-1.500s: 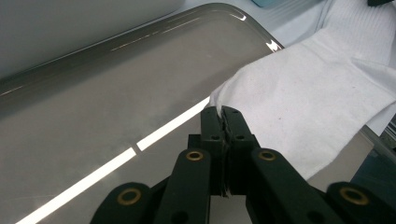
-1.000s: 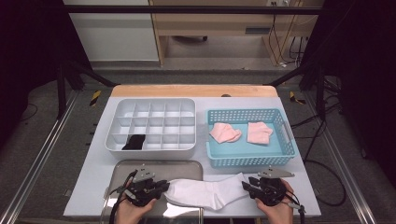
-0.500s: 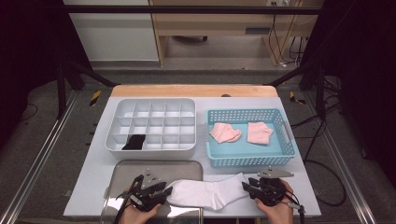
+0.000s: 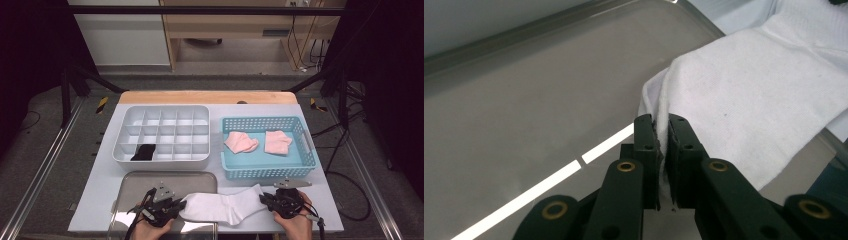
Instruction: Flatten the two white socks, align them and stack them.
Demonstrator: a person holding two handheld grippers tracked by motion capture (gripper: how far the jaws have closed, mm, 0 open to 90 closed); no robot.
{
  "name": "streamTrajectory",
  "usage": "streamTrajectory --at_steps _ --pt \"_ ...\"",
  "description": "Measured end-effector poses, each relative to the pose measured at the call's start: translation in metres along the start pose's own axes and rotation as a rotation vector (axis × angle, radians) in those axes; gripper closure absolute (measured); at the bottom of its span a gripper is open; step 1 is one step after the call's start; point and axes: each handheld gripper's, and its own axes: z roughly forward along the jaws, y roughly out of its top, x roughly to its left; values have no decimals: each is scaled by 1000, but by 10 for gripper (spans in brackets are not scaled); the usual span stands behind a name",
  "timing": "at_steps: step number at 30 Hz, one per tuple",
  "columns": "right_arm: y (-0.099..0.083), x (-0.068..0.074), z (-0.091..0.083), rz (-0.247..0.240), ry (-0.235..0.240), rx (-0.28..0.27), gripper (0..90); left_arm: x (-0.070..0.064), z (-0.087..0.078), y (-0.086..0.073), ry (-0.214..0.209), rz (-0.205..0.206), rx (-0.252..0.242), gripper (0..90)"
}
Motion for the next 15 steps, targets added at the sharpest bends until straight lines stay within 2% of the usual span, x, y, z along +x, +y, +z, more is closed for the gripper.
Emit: streamTrajectory --at_steps 4,7,8,11,15 --pt "3 -4 1 -7 -46 -38 796 0 1 6 19 14 -32 836" --pt "4 -5 5 -9 -62 -41 758 1 5 7 36 27 -23 824" --pt "4 -5 5 -5 -61 -45 747 1 5 6 36 24 -29 803" --pt "4 -6 1 -1 -64 -86 683 2 0 6 46 34 -57 666" --pt "3 -8 -7 4 -76 -142 627 2 -9 10 54 43 -120 591"
